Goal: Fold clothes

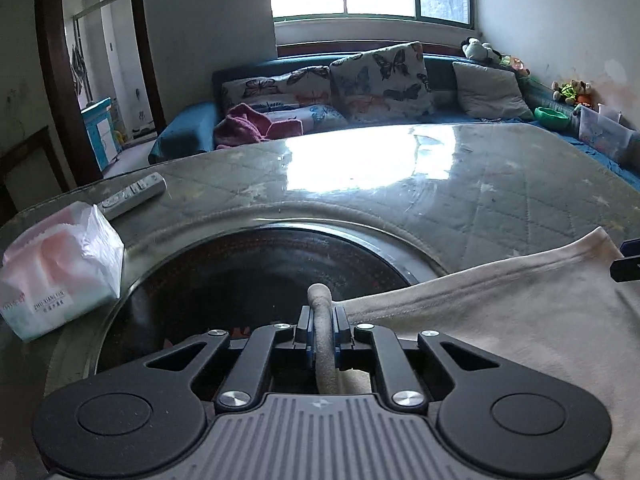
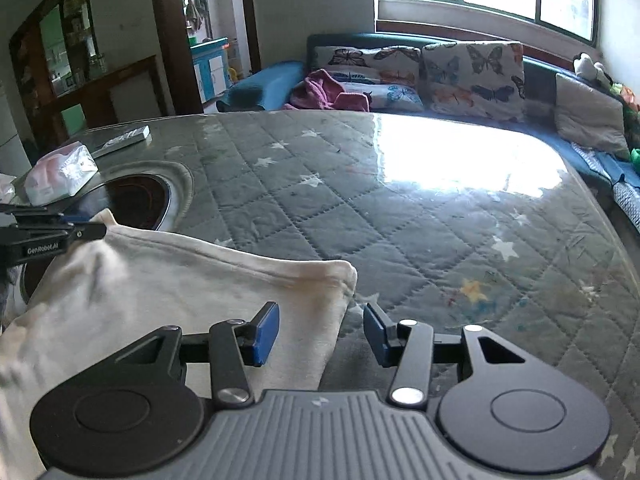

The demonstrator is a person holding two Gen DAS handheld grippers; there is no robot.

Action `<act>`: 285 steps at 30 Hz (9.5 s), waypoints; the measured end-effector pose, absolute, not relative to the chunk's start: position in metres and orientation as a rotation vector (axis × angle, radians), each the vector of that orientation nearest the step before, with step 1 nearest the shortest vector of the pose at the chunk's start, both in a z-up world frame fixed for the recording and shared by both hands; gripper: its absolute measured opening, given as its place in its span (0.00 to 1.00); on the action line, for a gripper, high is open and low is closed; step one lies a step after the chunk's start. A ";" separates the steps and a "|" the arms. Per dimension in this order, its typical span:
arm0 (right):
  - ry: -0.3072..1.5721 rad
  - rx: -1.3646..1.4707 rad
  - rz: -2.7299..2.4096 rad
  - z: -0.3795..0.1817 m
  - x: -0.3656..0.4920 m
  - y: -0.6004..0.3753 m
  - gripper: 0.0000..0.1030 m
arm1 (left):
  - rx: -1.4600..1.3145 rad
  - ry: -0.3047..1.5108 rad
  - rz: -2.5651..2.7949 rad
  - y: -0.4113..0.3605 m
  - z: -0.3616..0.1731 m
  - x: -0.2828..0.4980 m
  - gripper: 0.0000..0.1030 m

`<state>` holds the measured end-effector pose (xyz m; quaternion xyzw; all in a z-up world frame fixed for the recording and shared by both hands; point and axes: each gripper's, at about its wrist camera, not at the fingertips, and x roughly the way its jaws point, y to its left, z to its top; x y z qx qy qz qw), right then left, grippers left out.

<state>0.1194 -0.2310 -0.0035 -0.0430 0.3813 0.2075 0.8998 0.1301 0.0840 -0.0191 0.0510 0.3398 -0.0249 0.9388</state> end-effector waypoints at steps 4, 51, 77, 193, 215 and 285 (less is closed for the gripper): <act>0.794 -0.097 0.446 -0.006 0.127 -0.223 0.35 | 0.108 0.694 -0.050 0.085 -0.018 0.131 0.12; 0.755 -0.197 0.526 -0.003 0.058 -0.209 0.43 | 0.076 0.700 -0.059 0.079 -0.015 0.095 0.20; 0.757 -0.318 0.768 0.004 -0.080 -0.196 0.70 | 0.179 0.610 -0.271 0.013 0.004 -0.015 0.47; 0.492 -0.066 0.725 0.150 -0.058 -0.184 0.08 | 0.130 0.559 -0.349 0.010 0.004 -0.071 0.60; 0.707 -0.208 0.884 0.080 -0.058 -0.129 0.20 | 0.022 0.600 -0.197 0.064 -0.003 -0.086 0.62; 0.786 -0.471 0.706 0.020 -0.005 -0.223 0.04 | 0.025 0.648 -0.184 0.058 -0.010 -0.076 0.12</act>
